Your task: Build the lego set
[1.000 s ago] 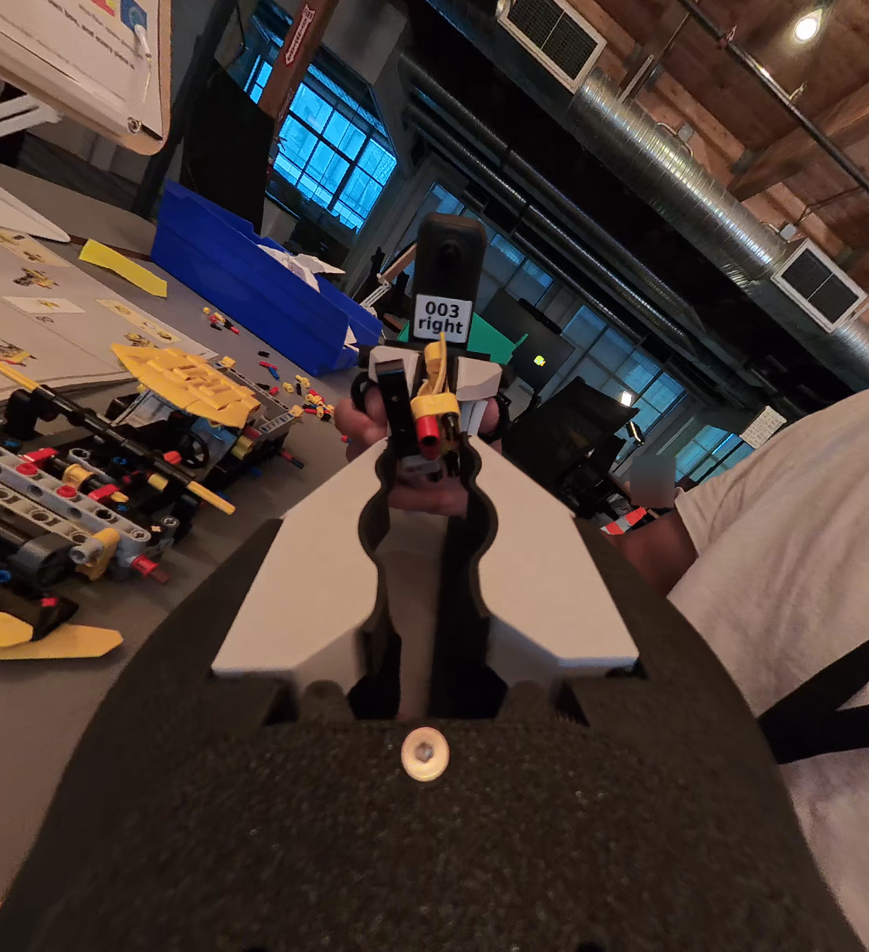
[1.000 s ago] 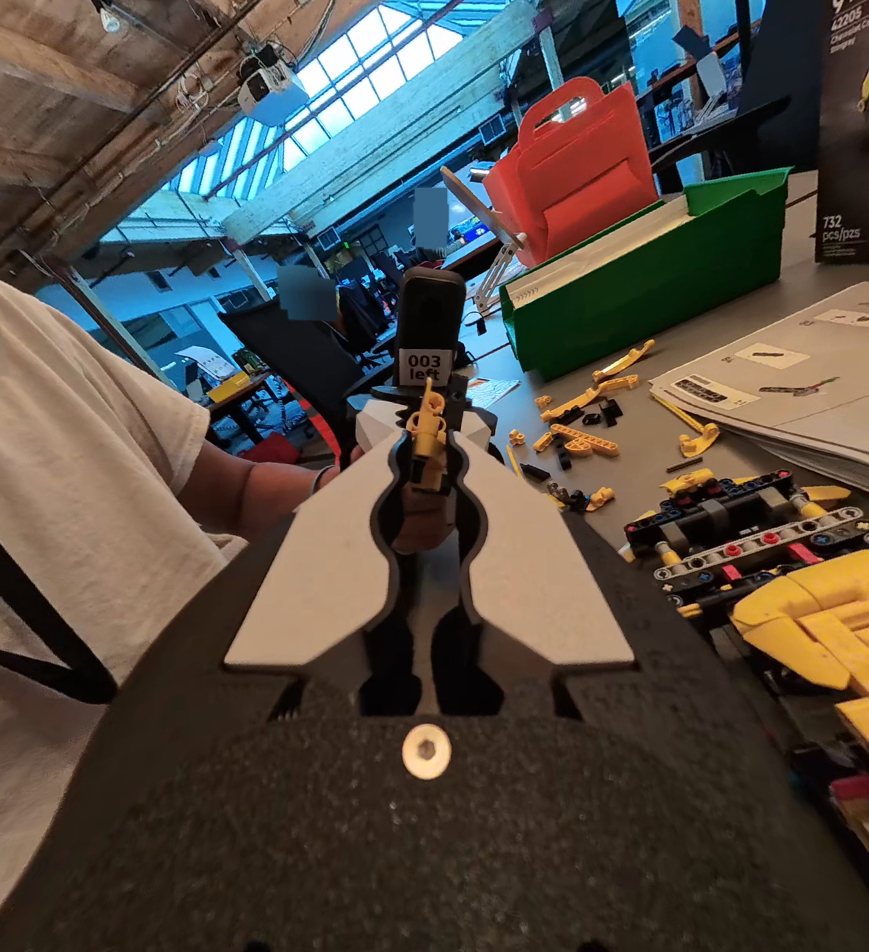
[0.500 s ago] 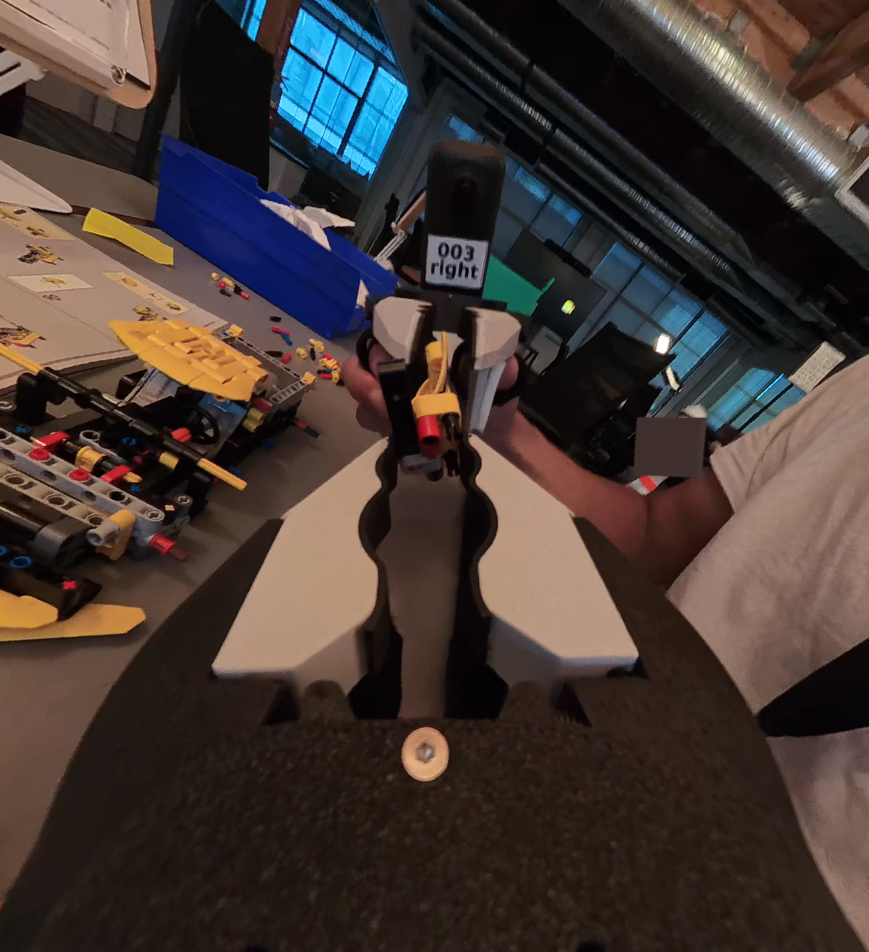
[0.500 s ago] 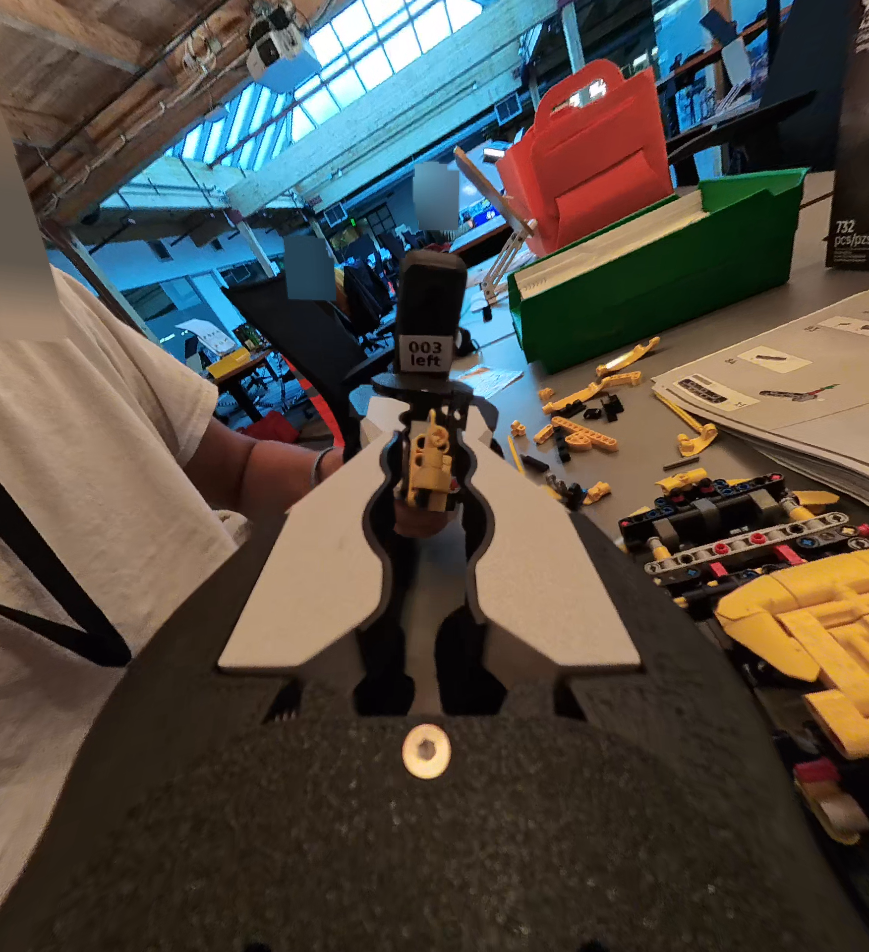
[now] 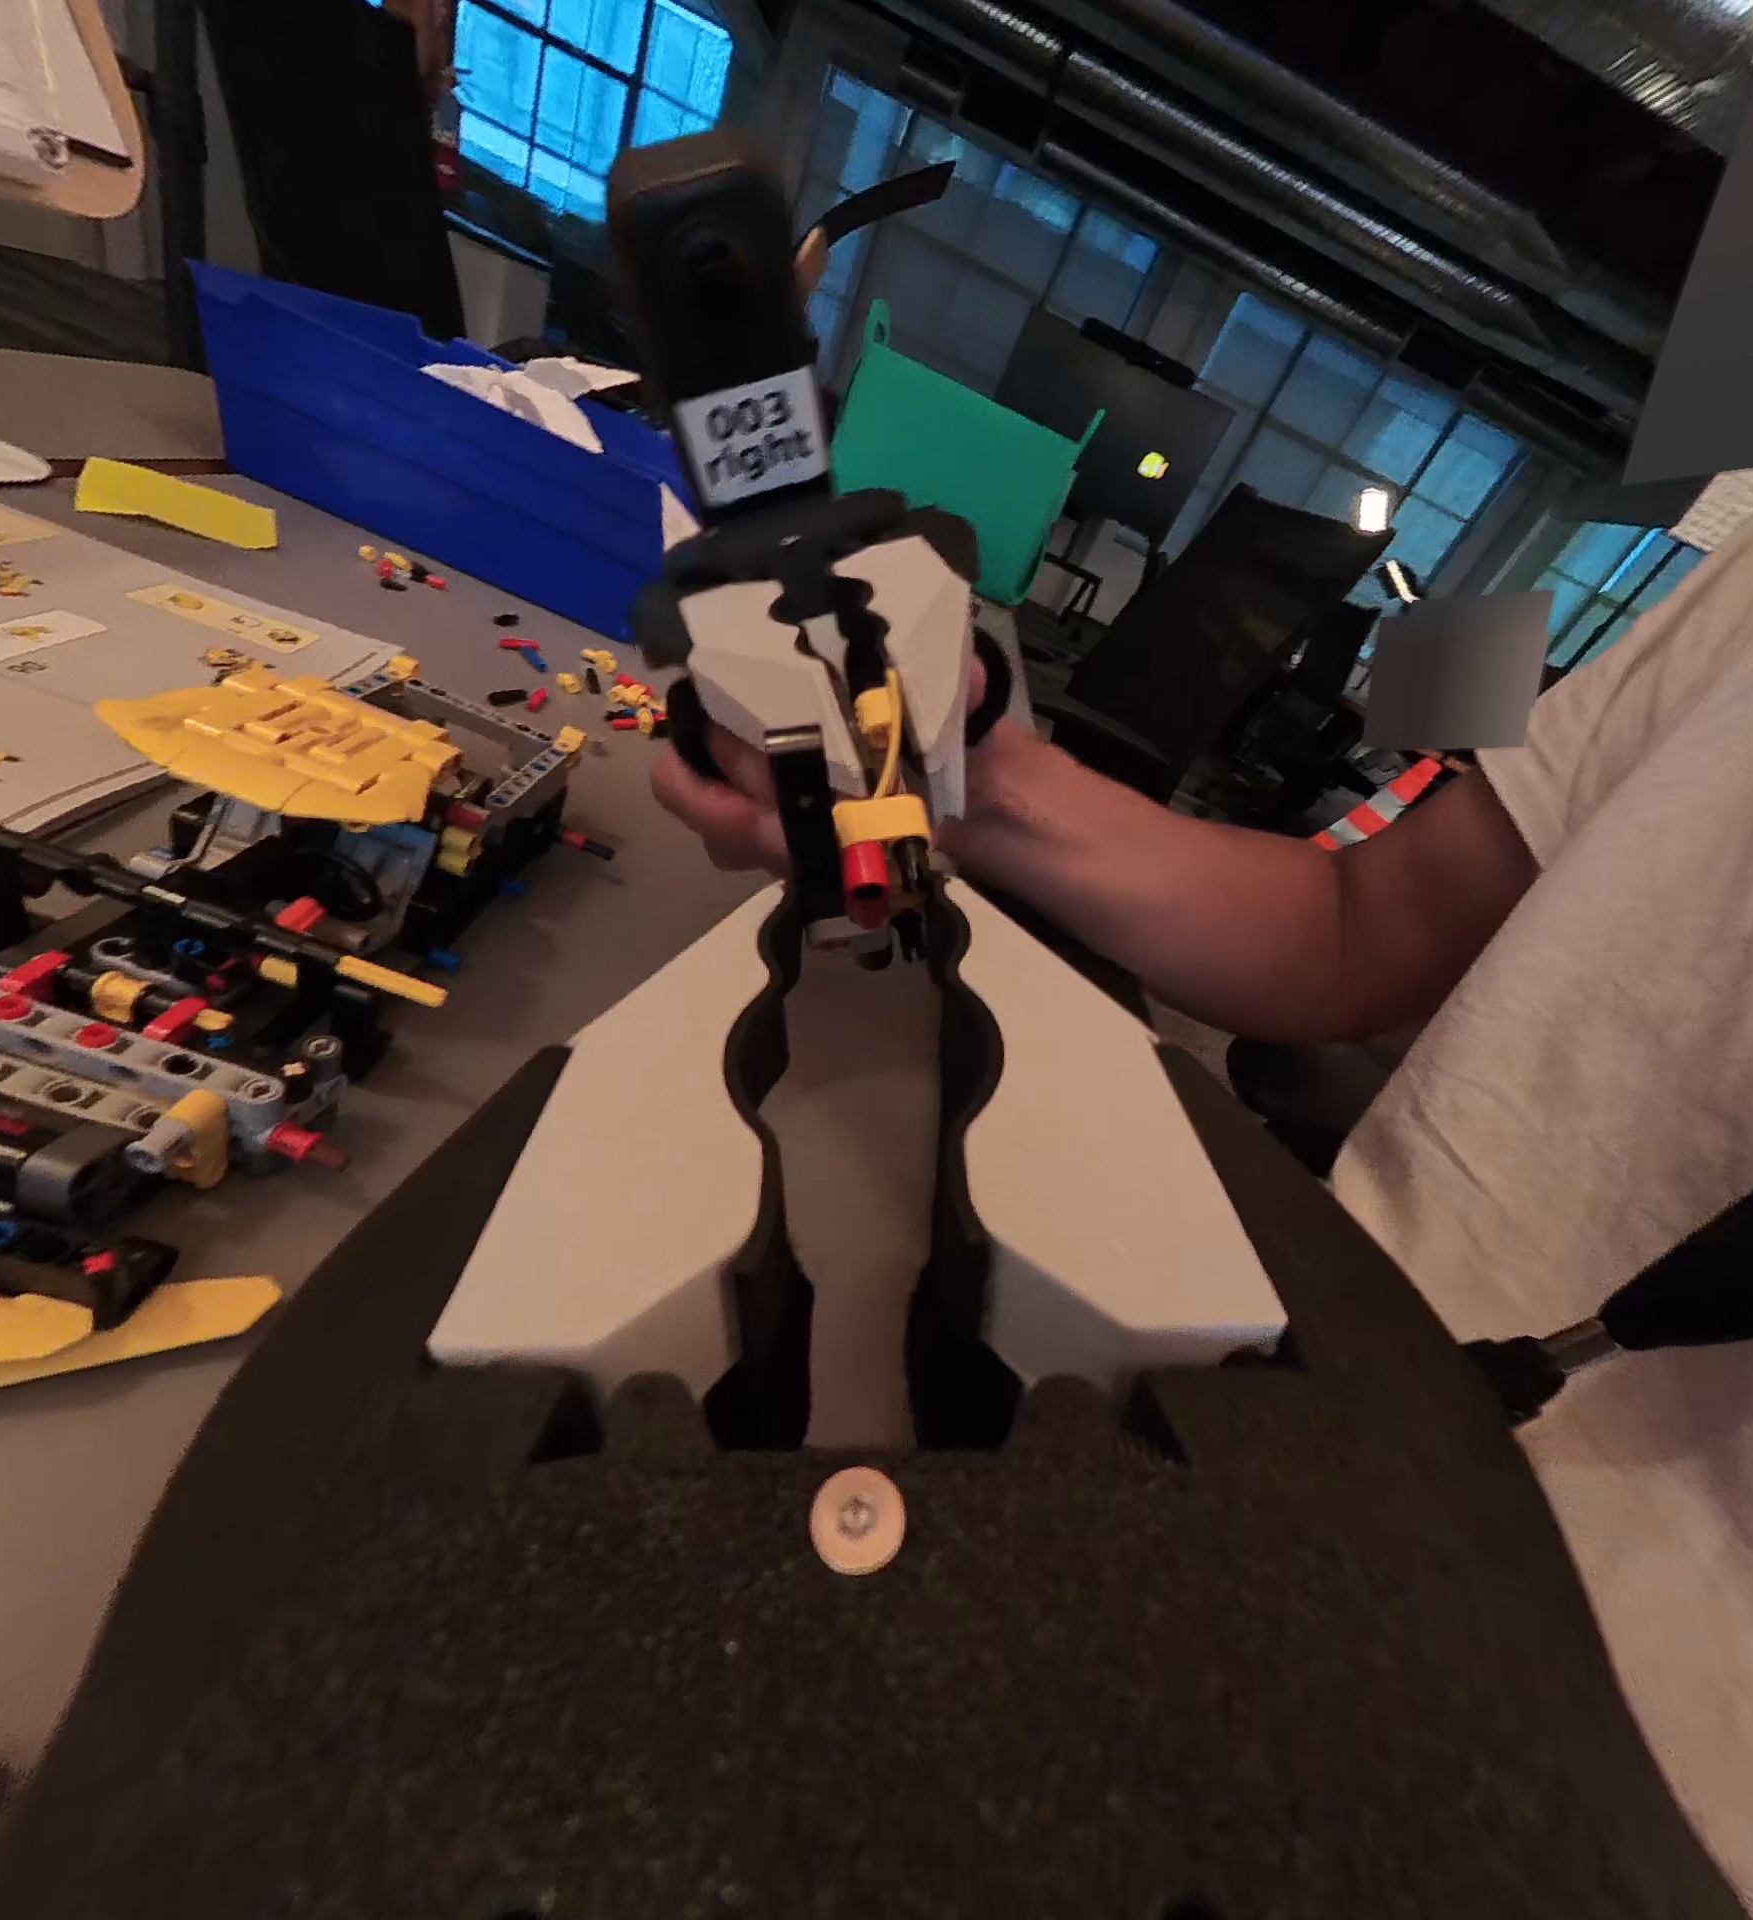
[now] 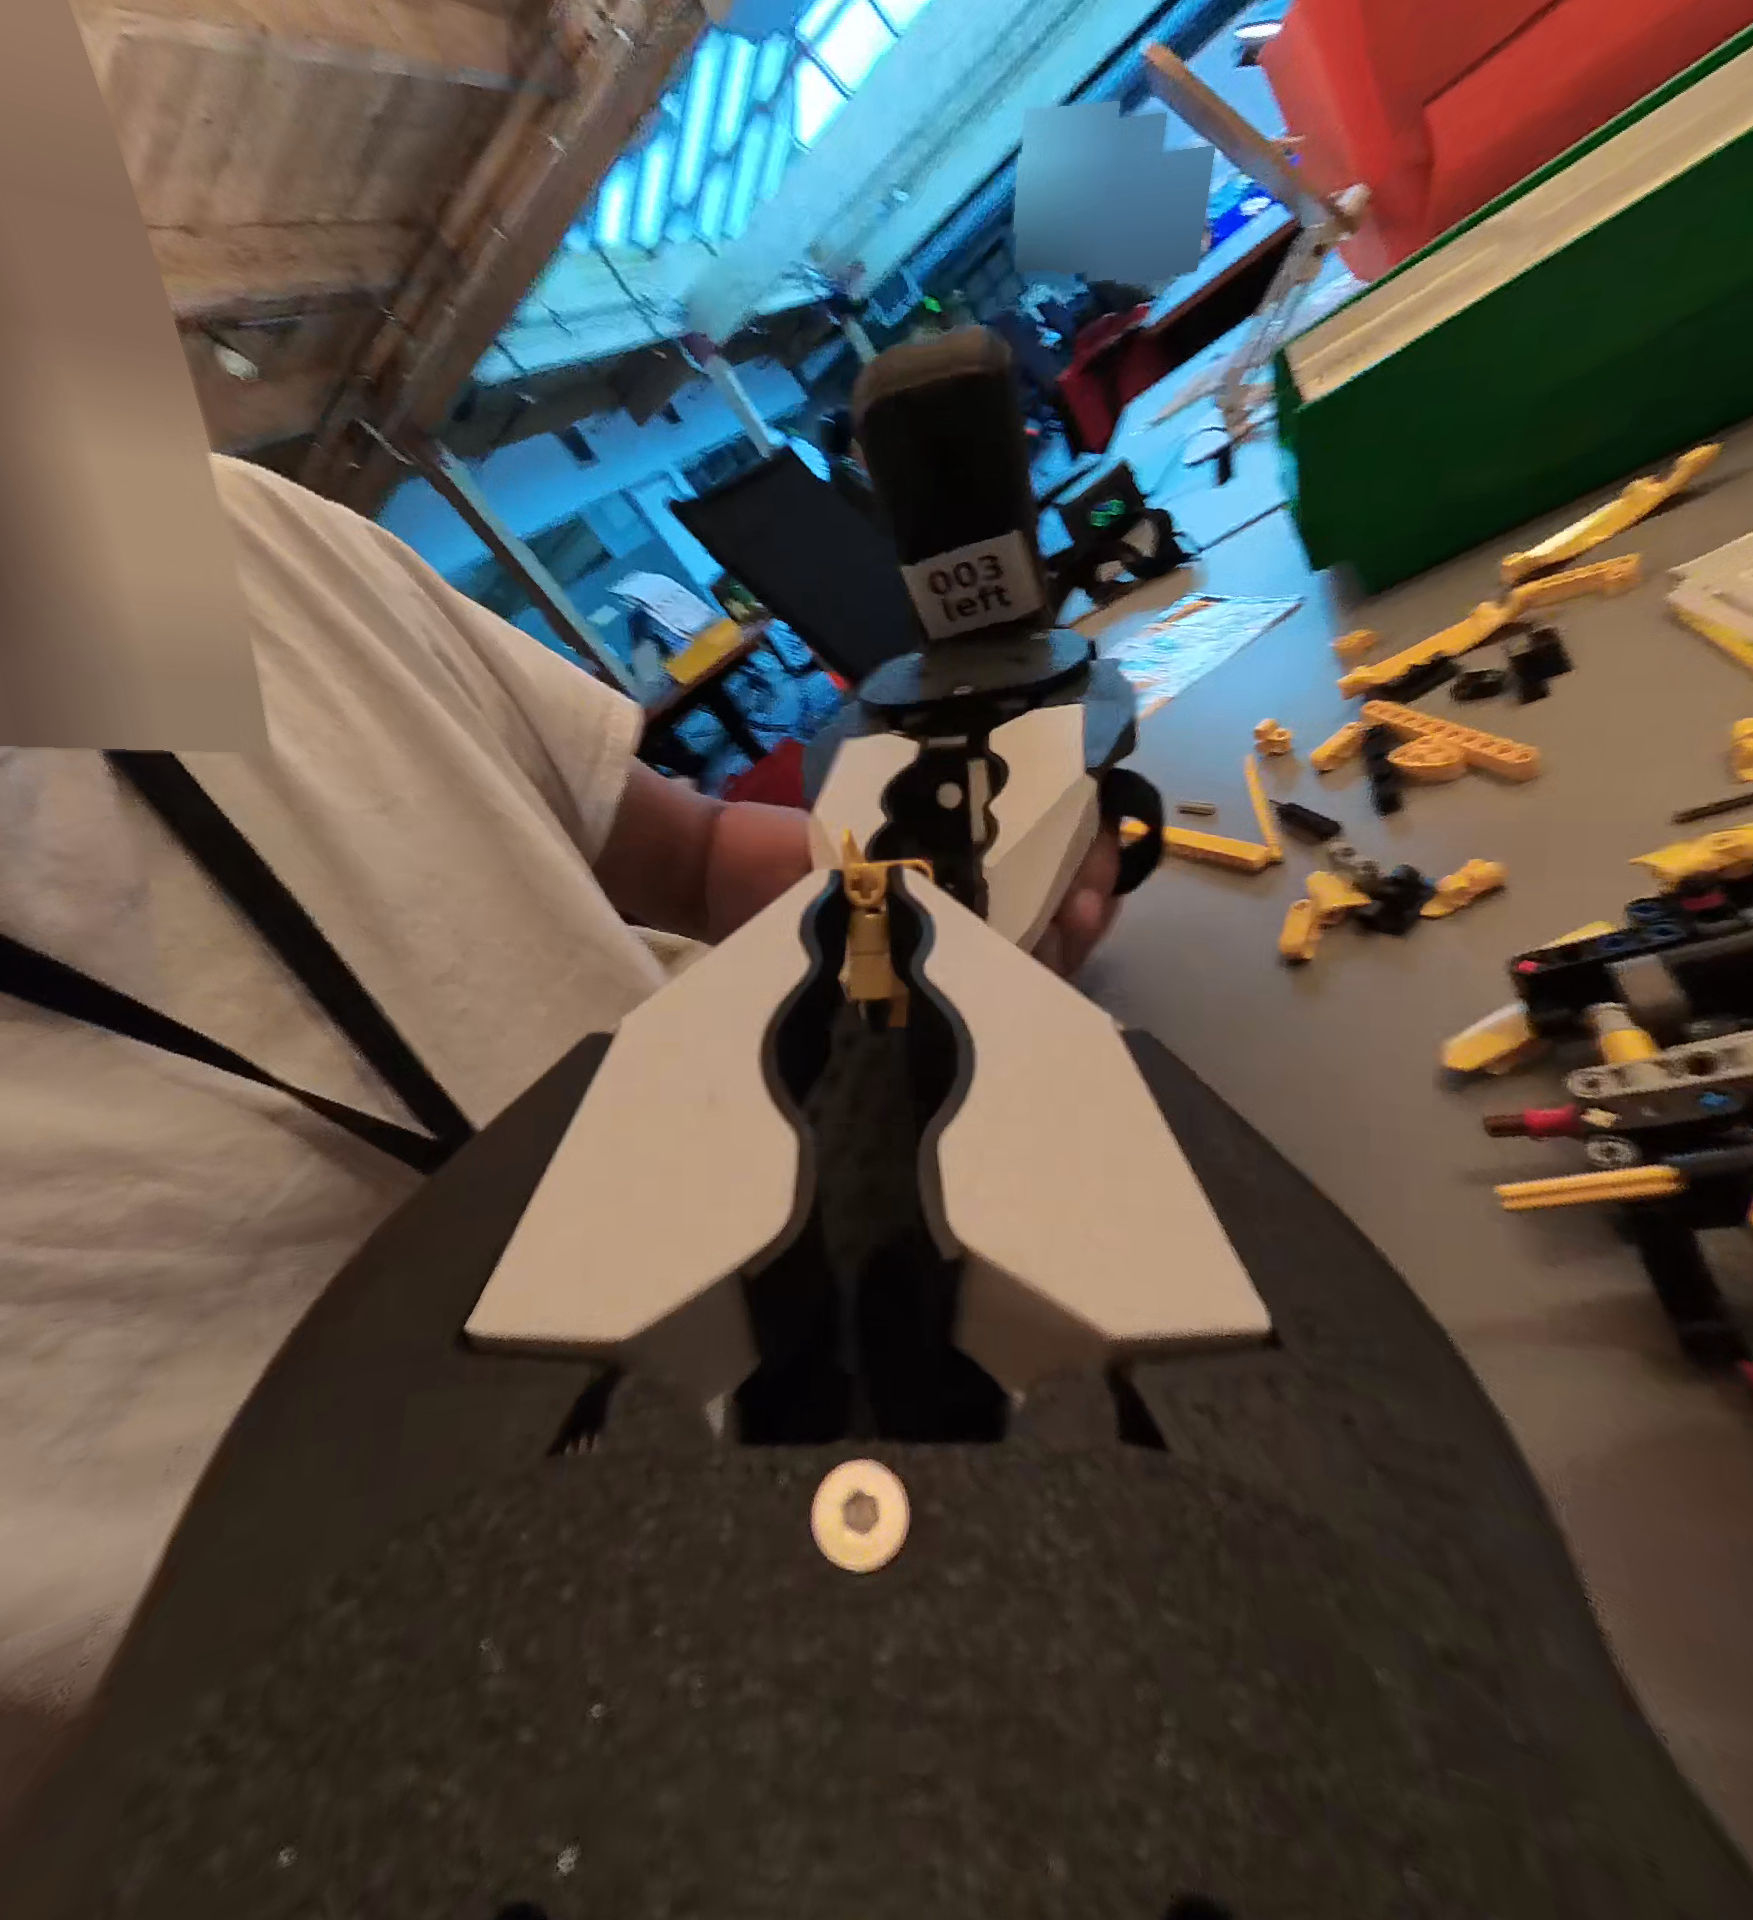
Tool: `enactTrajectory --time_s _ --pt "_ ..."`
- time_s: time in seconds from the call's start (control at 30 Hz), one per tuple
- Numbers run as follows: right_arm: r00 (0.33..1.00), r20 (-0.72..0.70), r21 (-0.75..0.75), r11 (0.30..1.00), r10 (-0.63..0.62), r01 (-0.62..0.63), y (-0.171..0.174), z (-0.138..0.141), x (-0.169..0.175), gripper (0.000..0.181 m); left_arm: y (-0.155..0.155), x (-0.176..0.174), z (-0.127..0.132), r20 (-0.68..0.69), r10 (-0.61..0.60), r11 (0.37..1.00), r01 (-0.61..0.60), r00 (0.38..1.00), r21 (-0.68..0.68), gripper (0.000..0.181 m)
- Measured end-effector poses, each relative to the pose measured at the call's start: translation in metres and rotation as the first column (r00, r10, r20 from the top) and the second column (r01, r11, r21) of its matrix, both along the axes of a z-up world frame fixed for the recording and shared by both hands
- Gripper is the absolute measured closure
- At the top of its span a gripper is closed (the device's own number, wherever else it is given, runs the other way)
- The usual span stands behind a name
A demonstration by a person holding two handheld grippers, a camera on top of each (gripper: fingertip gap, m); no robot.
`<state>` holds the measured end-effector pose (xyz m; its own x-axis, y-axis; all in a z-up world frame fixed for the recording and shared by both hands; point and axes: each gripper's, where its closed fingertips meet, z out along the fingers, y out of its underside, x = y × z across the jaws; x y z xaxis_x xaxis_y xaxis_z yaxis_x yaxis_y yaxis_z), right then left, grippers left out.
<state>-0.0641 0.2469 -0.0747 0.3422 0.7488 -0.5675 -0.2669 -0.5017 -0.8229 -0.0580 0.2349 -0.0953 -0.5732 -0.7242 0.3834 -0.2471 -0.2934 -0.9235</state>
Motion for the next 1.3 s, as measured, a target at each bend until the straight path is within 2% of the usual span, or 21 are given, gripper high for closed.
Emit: enactTrajectory --time_s 0.07,0.13,0.2,0.27,0.37,0.5,0.6,0.8,1.0,1.1,1.17,1.23,1.3 --pt "0.980 0.172 0.071 0.993 -0.103 0.092 0.006 -0.007 0.005 0.175 0.006 0.004 -0.005 -0.016 0.044 0.998 -0.043 0.999 0.038 0.158" --pt "0.906 0.381 0.143 0.980 -0.183 0.138 0.010 -0.019 0.008 0.169 0.009 0.007 -0.015 -0.032 0.082 0.989 -0.078 0.996 0.129 0.158" --pt "0.824 0.544 0.128 0.986 -0.160 0.107 0.008 -0.033 0.007 0.162 0.009 0.008 -0.021 -0.023 0.104 0.969 -0.096 0.994 0.226 0.158" --pt "0.778 0.617 0.101 0.992 -0.118 0.070 0.004 -0.041 0.006 0.163 0.006 0.008 -0.027 -0.015 0.104 0.949 -0.095 0.994 0.301 0.158" --pt "0.811 0.584 0.040 0.999 -0.026 0.004 -0.004 -0.043 0.003 0.165 -0.001 0.006 -0.029 -0.011 0.073 0.941 -0.066 0.997 0.333 0.158" --pt "0.863 0.503 0.092 0.996 -0.045 -0.002 -0.005 -0.035 0.004 0.166 -0.002 0.005 -0.024 0.015 0.067 0.948 -0.068 0.998 0.309 0.158" --pt "0.870 0.483 0.127 0.991 -0.099 0.042 -0.002 -0.030 0.008 0.172 0.002 0.005 -0.025 0.005 0.079 0.947 -0.076 0.997 0.311 0.158" --pt "0.844 0.529 0.140 0.990 -0.094 0.022 -0.004 -0.032 0.006 0.173 0.000 0.004 -0.026 -0.007 0.067 0.947 -0.061 0.998 0.315 0.158" --pt "0.833 0.553 0.058 0.997 0.013 -0.054 -0.016 -0.037 0.004 0.174 -0.009 0.001 -0.031 -0.011 0.024 0.934 -0.019 1.000 0.357 0.158" --pt "0.858 0.511 0.032 0.996 0.058 -0.086 -0.020 -0.037 0.003 0.175 -0.013 0.000 -0.031 -0.008 0.008 0.934 -0.005 1.000 0.356 0.158" --pt "0.861 0.508 0.043 0.997 0.028 -0.058 -0.015 -0.038 0.005 0.174 -0.008 0.003 -0.032 -0.008 0.040 0.929 -0.035 0.999 0.369 0.158" --pt "0.879 0.474 0.128 0.992 -0.053 -0.009 -0.007 -0.029 0.008 0.173 0.000 0.005 -0.024 0.018 0.080 0.939 -0.081 0.997 0.334 0.158" --pt "0.903 0.395 0.214 0.973 -0.167 0.086 0.001 -0.014 0.021 0.158 0.013 0.008 -0.016 0.027 0.136 0.955 -0.138 0.990 0.263 0.158"
